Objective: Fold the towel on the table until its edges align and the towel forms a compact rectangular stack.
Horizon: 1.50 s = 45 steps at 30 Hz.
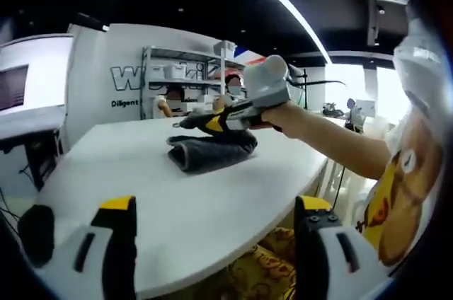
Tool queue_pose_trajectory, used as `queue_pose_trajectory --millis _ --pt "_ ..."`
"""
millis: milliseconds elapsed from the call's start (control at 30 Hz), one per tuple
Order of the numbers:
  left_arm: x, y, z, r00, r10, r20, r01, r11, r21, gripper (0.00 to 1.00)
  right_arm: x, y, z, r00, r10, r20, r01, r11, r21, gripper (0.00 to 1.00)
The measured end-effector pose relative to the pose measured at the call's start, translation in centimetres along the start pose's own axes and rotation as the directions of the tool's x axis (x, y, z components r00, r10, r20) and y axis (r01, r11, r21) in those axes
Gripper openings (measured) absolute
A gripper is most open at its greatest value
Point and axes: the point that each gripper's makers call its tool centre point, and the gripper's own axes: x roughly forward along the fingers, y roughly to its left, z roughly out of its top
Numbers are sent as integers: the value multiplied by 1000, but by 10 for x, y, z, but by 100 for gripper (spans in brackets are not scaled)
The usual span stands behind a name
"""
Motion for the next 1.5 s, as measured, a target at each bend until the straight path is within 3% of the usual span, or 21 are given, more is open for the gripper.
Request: queue_pose_trajectory --millis 200,467,667,1033,1233,1367,1500 --pt "1 -1 -1 1000 -3 -3 3 1000 -1 97 0 22 15 999 44 3 -44 997 -62 6" --pt "2 -2 -2 1000 -8 -5 8 1000 -2 97 11 59 -2 990 119 -77 -129 981 -143 6" --pt "2 -2 -2 1000 -8 -6 8 1000 -6 97 13 71 -9 984 137 -111 -155 971 -182 6" --pt "5 -6 -1 1000 -17 -7 17 1000 -4 96 13 76 -13 975 183 -125 -201 967 -153 7" --pt "5 -8 1 1000 -19 -10 19 1000 2 96 6 73 -4 973 223 -60 -227 970 -91 12" --pt "6 -11 2 1000 -22 -17 22 1000 10 97 -6 79 12 957 288 29 -286 957 -35 24" --pt "7 -15 3 999 -26 -20 26 1000 18 97 -22 80 20 944 323 71 -324 946 -1 34"
